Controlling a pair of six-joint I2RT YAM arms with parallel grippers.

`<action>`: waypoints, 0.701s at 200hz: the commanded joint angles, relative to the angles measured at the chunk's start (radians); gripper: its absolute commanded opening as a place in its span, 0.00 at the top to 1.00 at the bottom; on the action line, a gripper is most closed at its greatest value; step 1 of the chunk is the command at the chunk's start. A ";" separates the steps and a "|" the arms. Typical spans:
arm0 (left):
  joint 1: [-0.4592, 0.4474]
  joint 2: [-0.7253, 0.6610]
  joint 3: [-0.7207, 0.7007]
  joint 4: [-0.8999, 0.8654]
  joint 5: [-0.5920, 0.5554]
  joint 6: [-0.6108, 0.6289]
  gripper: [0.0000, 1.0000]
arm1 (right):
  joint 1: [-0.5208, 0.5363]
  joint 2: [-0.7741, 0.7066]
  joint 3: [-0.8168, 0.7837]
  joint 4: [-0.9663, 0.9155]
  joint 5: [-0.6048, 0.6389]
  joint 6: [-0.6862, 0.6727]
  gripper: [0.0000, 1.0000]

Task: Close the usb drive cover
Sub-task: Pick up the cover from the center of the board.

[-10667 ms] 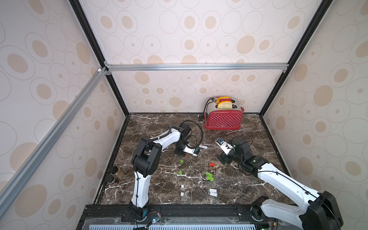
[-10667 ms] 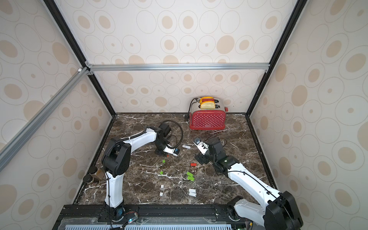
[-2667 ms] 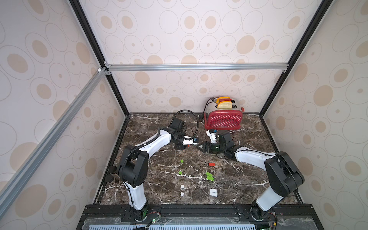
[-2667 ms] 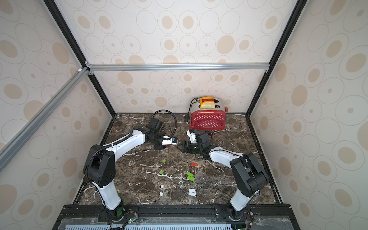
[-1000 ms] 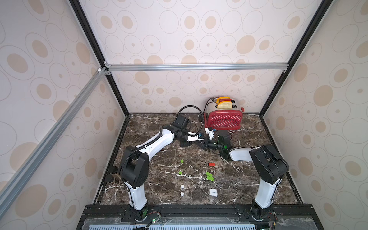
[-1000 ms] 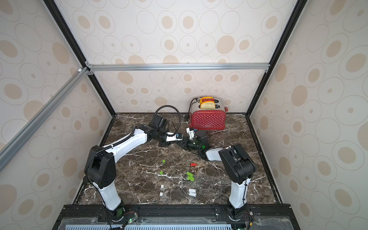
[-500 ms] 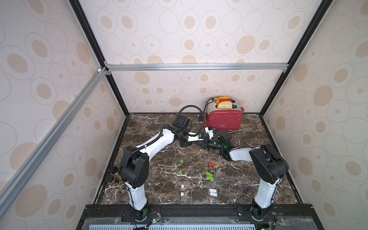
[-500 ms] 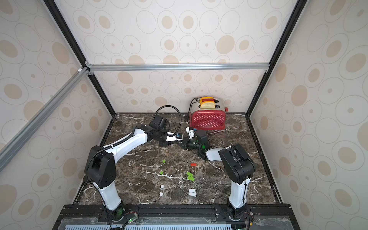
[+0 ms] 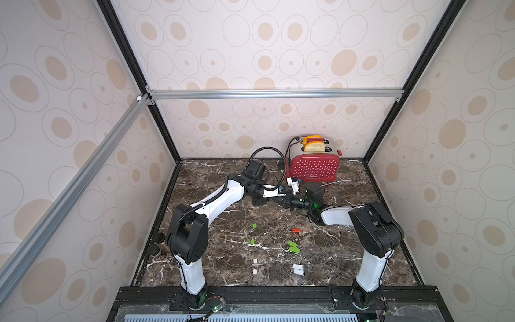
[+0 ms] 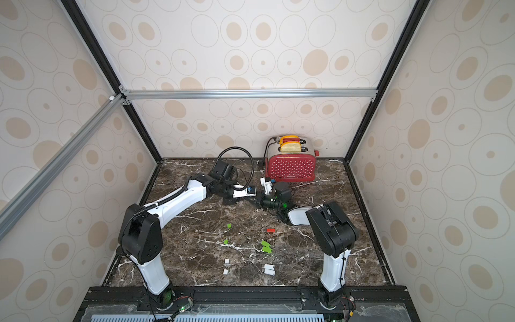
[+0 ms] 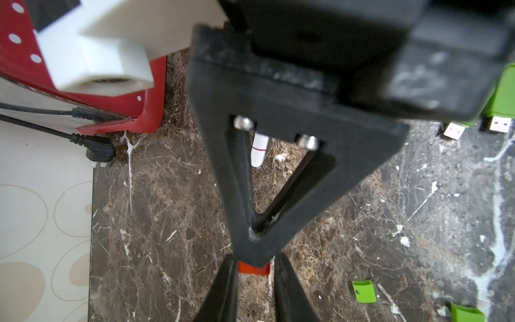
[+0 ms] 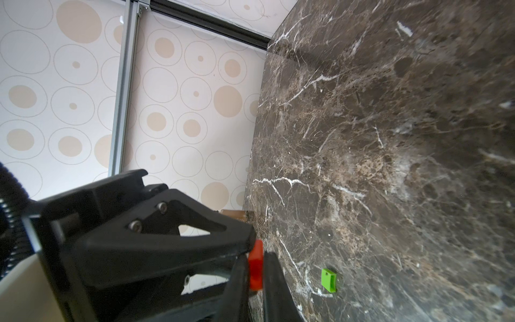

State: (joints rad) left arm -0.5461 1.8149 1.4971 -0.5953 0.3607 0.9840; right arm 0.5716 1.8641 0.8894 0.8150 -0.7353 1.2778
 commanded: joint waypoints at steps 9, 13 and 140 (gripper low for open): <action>-0.029 -0.060 -0.002 -0.009 0.027 -0.002 0.57 | -0.006 -0.017 -0.018 0.019 0.003 -0.024 0.89; -0.026 -0.069 -0.012 -0.009 0.022 -0.005 0.55 | -0.008 -0.022 -0.022 0.019 0.003 -0.024 0.89; 0.251 -0.152 -0.230 0.288 0.562 -1.129 0.39 | -0.040 -0.046 -0.061 0.140 -0.089 0.054 0.89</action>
State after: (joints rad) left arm -0.3283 1.6508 1.3197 -0.5060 0.7345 0.2443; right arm 0.5316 1.8347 0.8249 0.8845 -0.7670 1.2953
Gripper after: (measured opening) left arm 0.613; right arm 0.112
